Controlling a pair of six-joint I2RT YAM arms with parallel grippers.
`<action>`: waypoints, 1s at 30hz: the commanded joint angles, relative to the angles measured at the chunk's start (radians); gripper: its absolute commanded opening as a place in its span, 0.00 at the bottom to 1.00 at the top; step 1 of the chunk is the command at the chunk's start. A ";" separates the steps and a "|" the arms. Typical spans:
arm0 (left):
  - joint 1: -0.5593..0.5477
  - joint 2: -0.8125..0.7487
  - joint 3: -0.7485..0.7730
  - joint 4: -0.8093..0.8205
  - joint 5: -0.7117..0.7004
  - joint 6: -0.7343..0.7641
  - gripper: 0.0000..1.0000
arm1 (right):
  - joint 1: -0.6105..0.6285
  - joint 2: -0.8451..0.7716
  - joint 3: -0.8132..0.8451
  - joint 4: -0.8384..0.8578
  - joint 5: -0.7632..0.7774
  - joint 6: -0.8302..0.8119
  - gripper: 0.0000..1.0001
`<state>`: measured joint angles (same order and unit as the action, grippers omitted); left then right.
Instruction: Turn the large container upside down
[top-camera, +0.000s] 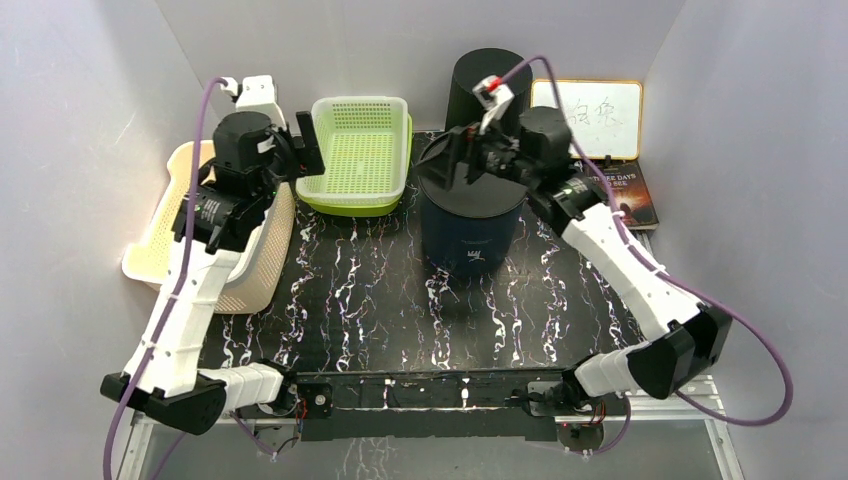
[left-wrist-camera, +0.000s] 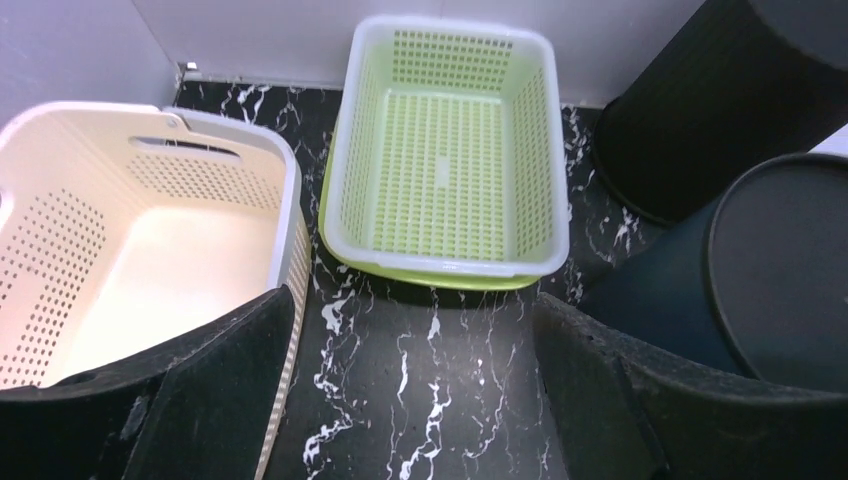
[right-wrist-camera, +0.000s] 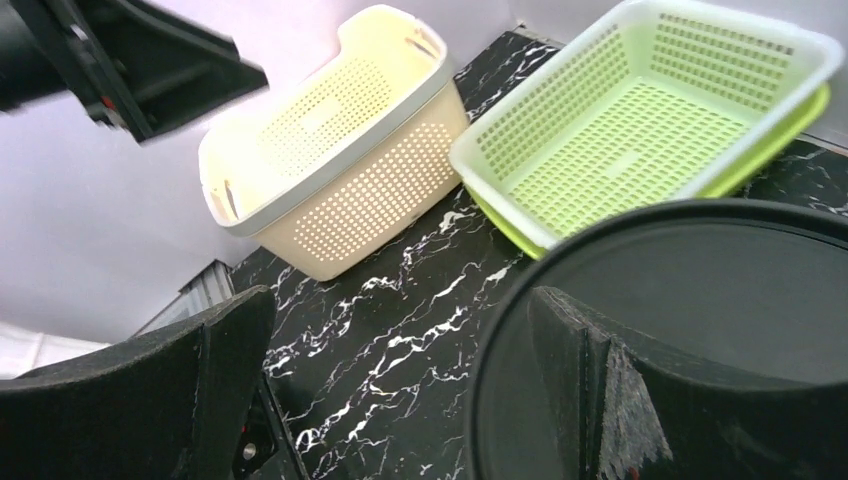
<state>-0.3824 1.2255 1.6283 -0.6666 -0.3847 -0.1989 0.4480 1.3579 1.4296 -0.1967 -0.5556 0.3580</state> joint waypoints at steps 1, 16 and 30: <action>-0.003 -0.034 0.057 -0.051 -0.020 0.019 0.87 | 0.190 0.070 0.114 -0.030 0.172 -0.105 0.98; -0.003 -0.112 0.033 -0.044 -0.058 0.021 0.86 | 0.414 0.333 0.149 0.004 0.530 -0.190 0.98; -0.003 -0.171 -0.061 0.026 -0.008 0.028 0.86 | 0.431 0.376 -0.116 0.286 1.061 -0.263 0.98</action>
<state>-0.3824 1.0828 1.5742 -0.6674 -0.4030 -0.1852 0.9051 1.7489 1.3396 -0.0605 0.2619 0.1413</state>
